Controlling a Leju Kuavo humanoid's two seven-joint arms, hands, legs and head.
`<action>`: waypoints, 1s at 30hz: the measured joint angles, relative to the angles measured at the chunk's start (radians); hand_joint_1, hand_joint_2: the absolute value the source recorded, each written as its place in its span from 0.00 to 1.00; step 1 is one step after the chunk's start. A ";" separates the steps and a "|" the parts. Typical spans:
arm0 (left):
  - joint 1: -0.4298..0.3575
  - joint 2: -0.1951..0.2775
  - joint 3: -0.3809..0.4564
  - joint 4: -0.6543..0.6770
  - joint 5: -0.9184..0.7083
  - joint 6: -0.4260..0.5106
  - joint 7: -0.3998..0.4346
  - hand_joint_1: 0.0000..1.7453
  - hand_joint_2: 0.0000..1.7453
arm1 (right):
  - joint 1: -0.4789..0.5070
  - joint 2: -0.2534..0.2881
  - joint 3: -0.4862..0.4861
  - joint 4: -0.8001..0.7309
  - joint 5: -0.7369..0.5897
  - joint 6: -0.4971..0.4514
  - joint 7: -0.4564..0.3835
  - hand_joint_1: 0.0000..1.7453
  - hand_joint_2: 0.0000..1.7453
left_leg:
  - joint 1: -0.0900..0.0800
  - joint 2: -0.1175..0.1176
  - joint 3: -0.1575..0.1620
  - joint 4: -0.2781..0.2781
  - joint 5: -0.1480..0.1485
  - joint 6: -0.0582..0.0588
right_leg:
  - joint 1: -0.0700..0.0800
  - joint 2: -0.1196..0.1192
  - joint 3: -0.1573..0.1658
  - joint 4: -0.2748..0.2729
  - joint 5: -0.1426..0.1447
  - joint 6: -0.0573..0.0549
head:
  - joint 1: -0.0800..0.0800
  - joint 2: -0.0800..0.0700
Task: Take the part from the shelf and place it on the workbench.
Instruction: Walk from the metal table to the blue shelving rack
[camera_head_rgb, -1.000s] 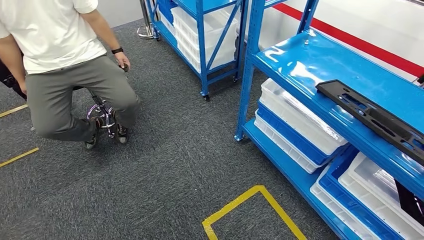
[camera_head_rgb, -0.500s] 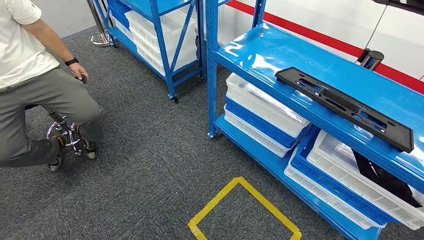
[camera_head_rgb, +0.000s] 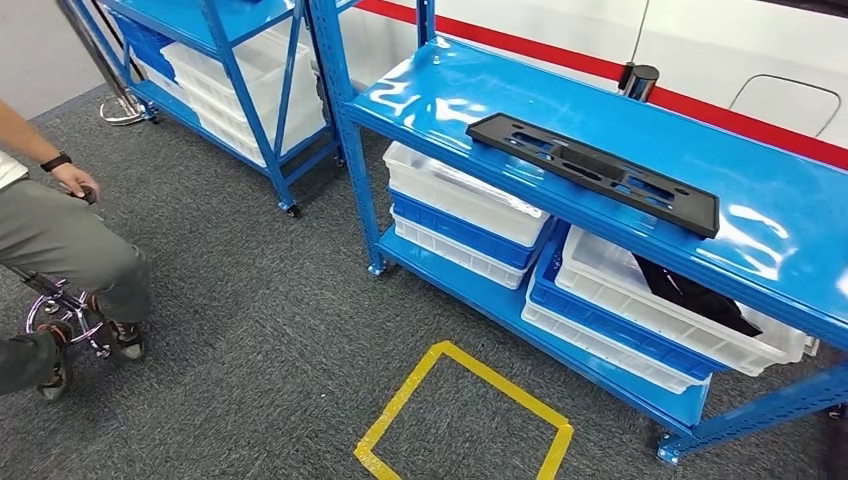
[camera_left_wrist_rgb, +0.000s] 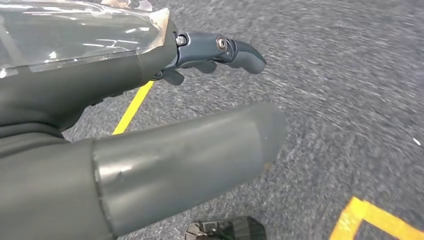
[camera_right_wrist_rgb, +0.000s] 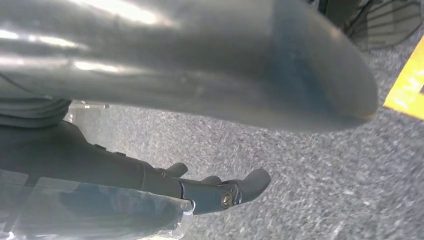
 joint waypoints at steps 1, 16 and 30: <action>0.000 0.000 0.000 0.000 0.000 0.000 -0.001 0.00 0.00 | 0.000 0.000 0.000 0.000 0.000 0.000 0.000 0.00 0.00 | 0.003 -0.027 -0.012 0.030 -0.026 -0.005 | -0.004 0.011 0.001 -0.001 0.004 -0.008 | -0.002 0.000; 0.001 0.003 0.000 0.000 -0.005 -0.004 -0.022 0.00 0.00 | 0.003 0.000 0.000 0.000 -0.002 0.000 0.002 0.00 0.00 | 0.000 -0.138 -0.004 -0.034 0.037 0.050 | 0.016 0.126 -0.042 0.023 0.013 0.005 | -0.003 0.000; -0.001 0.001 0.000 0.000 -0.001 -0.004 -0.028 0.00 0.00 | -0.001 -0.007 0.000 0.000 0.003 0.000 0.000 0.00 0.00 | 0.001 0.012 0.002 -0.011 0.013 -0.002 | -0.008 -0.006 0.003 0.001 -0.003 0.014 | -0.003 0.000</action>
